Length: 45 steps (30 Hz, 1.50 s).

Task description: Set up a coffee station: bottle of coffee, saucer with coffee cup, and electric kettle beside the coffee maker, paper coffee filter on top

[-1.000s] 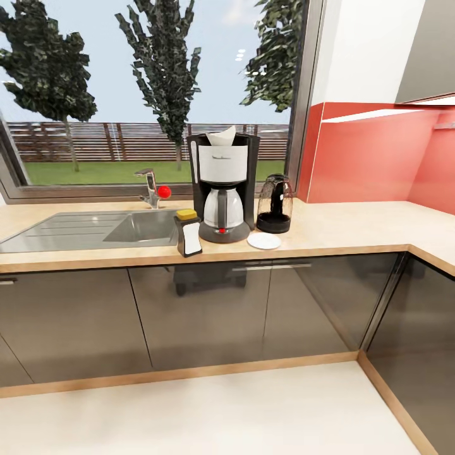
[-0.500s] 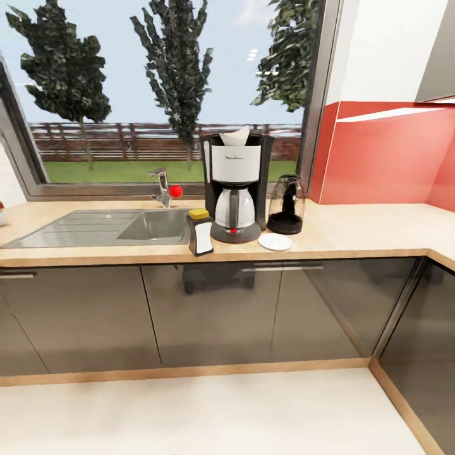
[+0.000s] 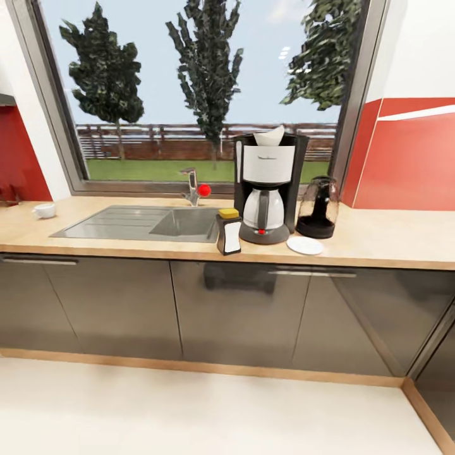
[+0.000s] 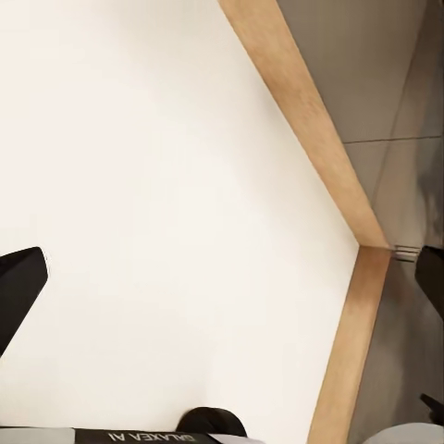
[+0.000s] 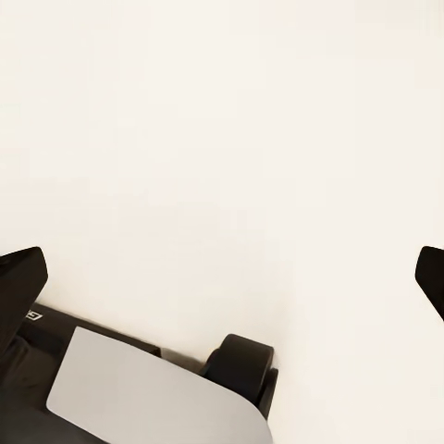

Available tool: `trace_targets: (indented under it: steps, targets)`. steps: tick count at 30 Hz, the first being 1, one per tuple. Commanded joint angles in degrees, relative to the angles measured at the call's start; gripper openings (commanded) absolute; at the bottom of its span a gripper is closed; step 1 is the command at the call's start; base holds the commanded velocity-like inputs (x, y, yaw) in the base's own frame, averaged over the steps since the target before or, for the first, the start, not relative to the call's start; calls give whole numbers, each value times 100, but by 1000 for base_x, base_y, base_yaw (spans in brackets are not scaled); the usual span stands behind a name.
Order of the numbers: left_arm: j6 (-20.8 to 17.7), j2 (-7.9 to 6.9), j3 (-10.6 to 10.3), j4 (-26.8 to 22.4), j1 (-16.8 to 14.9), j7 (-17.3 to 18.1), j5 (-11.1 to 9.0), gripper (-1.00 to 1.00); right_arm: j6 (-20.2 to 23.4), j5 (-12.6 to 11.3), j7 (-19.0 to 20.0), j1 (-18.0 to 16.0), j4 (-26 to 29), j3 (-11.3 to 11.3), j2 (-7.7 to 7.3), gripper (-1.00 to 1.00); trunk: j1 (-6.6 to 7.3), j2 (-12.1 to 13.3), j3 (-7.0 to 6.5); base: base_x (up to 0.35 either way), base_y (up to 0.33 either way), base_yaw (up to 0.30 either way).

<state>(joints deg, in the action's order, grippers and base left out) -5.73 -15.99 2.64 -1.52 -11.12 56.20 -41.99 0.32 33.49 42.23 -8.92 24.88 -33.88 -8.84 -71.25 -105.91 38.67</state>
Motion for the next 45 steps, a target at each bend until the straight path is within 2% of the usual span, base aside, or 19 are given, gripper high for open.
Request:
trace_targets:
  steps: [1, 5, 8, 10, 13, 45]
  targets:
    - [-59, 0, 26, 3, -5, 19, -2, 100, 3, 44, 42, -4, 8, -48, 5, 100, 1, -3, 6, 0, 0, 272]
    - [-59, 0, 26, 3, -5, 18, -2, 100, 3, 44, 39, -4, 8, -48, 6, 100, 1, -3, 6, 0, 0, 272]
    - [-59, 0, 26, 3, -5, 17, -2, 100, 3, 44, -102, -4, 4, -47, 11, 100, 1, -3, 6, 0, 0, 272]
    - [-59, 0, 26, 3, -5, 20, -2, 100, 0, 44, -393, -4, 0, -41, 25, 100, 1, -3, 6, 0, 0, 272]
    - [-59, 0, 26, 3, -5, 22, -2, 100, -4, 40, -480, -4, -1, -40, 29, 100, 1, -3, 6, 0, 0, 272]
    - [-61, 0, 26, 3, -5, 21, -2, 100, -6, 39, -522, -4, -1, -39, 31, 100, 1, -3, 6, 2, 0, 269]
